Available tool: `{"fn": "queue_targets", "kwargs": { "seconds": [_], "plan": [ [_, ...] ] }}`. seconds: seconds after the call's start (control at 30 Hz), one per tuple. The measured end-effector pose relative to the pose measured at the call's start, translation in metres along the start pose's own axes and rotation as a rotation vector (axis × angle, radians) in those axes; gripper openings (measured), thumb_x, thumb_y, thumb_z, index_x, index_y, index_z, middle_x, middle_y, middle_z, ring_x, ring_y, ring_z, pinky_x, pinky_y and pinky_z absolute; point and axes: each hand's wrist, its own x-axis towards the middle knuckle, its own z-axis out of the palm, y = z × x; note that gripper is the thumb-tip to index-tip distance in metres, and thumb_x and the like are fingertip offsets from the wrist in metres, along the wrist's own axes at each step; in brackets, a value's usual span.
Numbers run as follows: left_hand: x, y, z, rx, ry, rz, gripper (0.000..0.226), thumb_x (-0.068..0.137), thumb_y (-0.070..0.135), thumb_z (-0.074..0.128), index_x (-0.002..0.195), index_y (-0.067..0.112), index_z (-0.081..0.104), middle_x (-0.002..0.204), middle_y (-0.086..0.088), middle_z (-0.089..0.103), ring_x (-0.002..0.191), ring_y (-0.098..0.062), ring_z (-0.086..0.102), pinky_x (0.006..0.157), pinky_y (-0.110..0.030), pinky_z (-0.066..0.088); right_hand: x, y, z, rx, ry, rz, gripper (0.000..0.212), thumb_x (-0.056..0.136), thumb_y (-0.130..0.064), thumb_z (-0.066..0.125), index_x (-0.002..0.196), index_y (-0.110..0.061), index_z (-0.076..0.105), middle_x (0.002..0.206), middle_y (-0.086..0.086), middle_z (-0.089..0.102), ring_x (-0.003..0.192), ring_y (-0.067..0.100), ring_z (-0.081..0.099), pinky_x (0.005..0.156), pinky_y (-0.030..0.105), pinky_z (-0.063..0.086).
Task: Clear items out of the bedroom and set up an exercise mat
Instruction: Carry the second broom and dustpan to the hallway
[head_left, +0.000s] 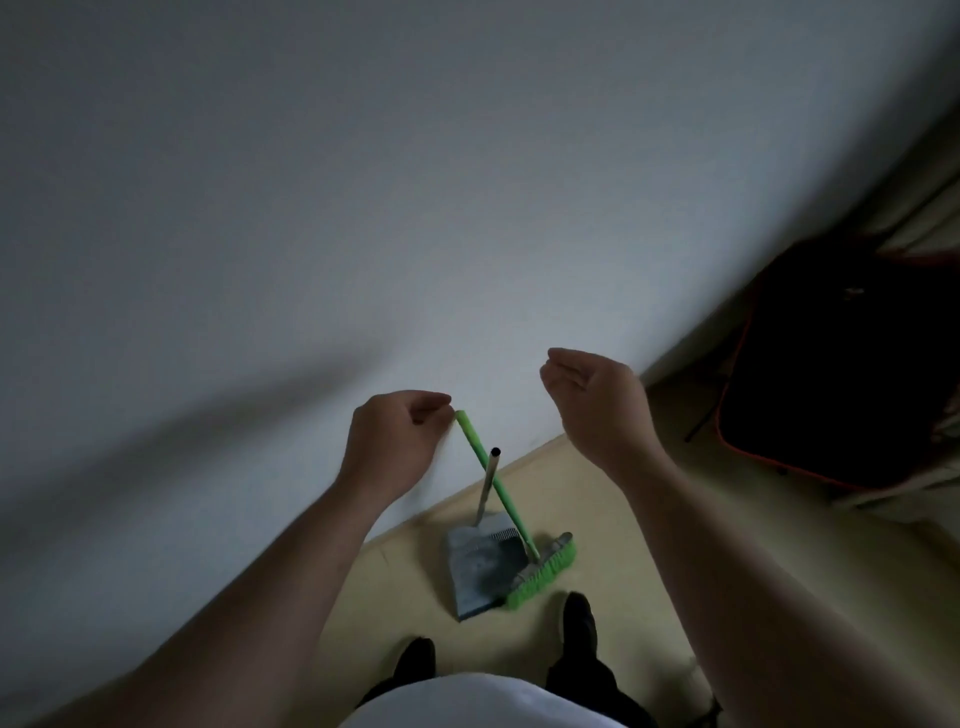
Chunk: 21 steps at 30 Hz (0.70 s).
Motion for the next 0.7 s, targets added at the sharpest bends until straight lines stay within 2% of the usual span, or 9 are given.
{"fn": "queue_targets", "kwargs": {
  "seconds": [0.17, 0.4, 0.47, 0.57, 0.63, 0.67, 0.7],
  "plan": [
    [-0.010, 0.007, 0.043, -0.013, 0.166, -0.201, 0.017, 0.088, 0.030, 0.072, 0.103, 0.024, 0.077, 0.090, 0.008, 0.077, 0.088, -0.009, 0.071, 0.094, -0.037, 0.055, 0.046, 0.028, -0.009, -0.060, -0.238, -0.054, 0.038, 0.099, -0.031, 0.058, 0.133, -0.014, 0.063, 0.129, 0.000, 0.067, 0.122, 0.011, 0.060, 0.103, 0.020, 0.041],
    [-0.017, 0.013, 0.086, 0.068, 0.193, -0.322, 0.022, 0.089, 0.027, 0.070, 0.109, 0.021, 0.076, 0.095, 0.006, 0.077, 0.089, -0.011, 0.070, 0.091, -0.033, 0.055, 0.090, 0.065, 0.009, -0.099, -0.412, -0.020, 0.036, 0.098, -0.031, 0.059, 0.129, -0.015, 0.067, 0.123, 0.000, 0.071, 0.116, 0.013, 0.063, 0.102, 0.026, 0.046],
    [-0.014, 0.009, 0.092, 0.117, 0.176, -0.333, 0.023, 0.088, 0.026, 0.071, 0.111, 0.021, 0.076, 0.100, 0.004, 0.077, 0.091, -0.009, 0.070, 0.092, -0.026, 0.053, 0.102, 0.076, 0.024, -0.120, -0.443, 0.006, 0.035, 0.097, -0.031, 0.060, 0.126, -0.014, 0.068, 0.119, 0.001, 0.072, 0.114, 0.016, 0.063, 0.098, 0.026, 0.047],
    [-0.005, 0.000, 0.097, 0.172, 0.151, -0.327, 0.025, 0.088, 0.024, 0.070, 0.112, 0.020, 0.076, 0.105, 0.005, 0.076, 0.089, -0.002, 0.066, 0.083, -0.009, 0.043, 0.118, 0.093, 0.049, -0.180, -0.482, 0.060, 0.031, 0.094, -0.028, 0.062, 0.120, -0.012, 0.071, 0.112, 0.001, 0.073, 0.110, 0.018, 0.064, 0.088, 0.023, 0.046],
    [0.004, -0.007, 0.099, 0.185, 0.142, -0.317, 0.025, 0.088, 0.023, 0.071, 0.112, 0.020, 0.076, 0.105, 0.005, 0.076, 0.087, 0.001, 0.062, 0.081, -0.006, 0.040, 0.127, 0.105, 0.068, -0.215, -0.518, 0.106, 0.022, 0.093, -0.027, 0.063, 0.107, -0.014, 0.074, 0.101, 0.000, 0.073, 0.103, 0.019, 0.064, 0.081, 0.021, 0.041],
    [0.010, -0.012, 0.100, 0.189, 0.138, -0.314, 0.025, 0.088, 0.023, 0.071, 0.111, 0.020, 0.076, 0.104, 0.005, 0.076, 0.086, 0.001, 0.062, 0.083, -0.008, 0.041, 0.132, 0.112, 0.081, -0.231, -0.541, 0.121, 0.013, 0.091, -0.026, 0.063, 0.091, -0.018, 0.073, 0.090, -0.001, 0.071, 0.096, 0.020, 0.062, 0.077, 0.021, 0.040],
    [0.016, -0.016, 0.101, 0.193, 0.133, -0.310, 0.024, 0.087, 0.023, 0.071, 0.111, 0.020, 0.076, 0.103, 0.005, 0.076, 0.086, 0.001, 0.063, 0.086, -0.010, 0.043, 0.137, 0.118, 0.092, -0.246, -0.561, 0.130, 0.014, 0.090, -0.025, 0.063, 0.077, -0.022, 0.067, 0.080, -0.001, 0.066, 0.089, 0.021, 0.061, 0.074, 0.021, 0.040]
  ]
}}
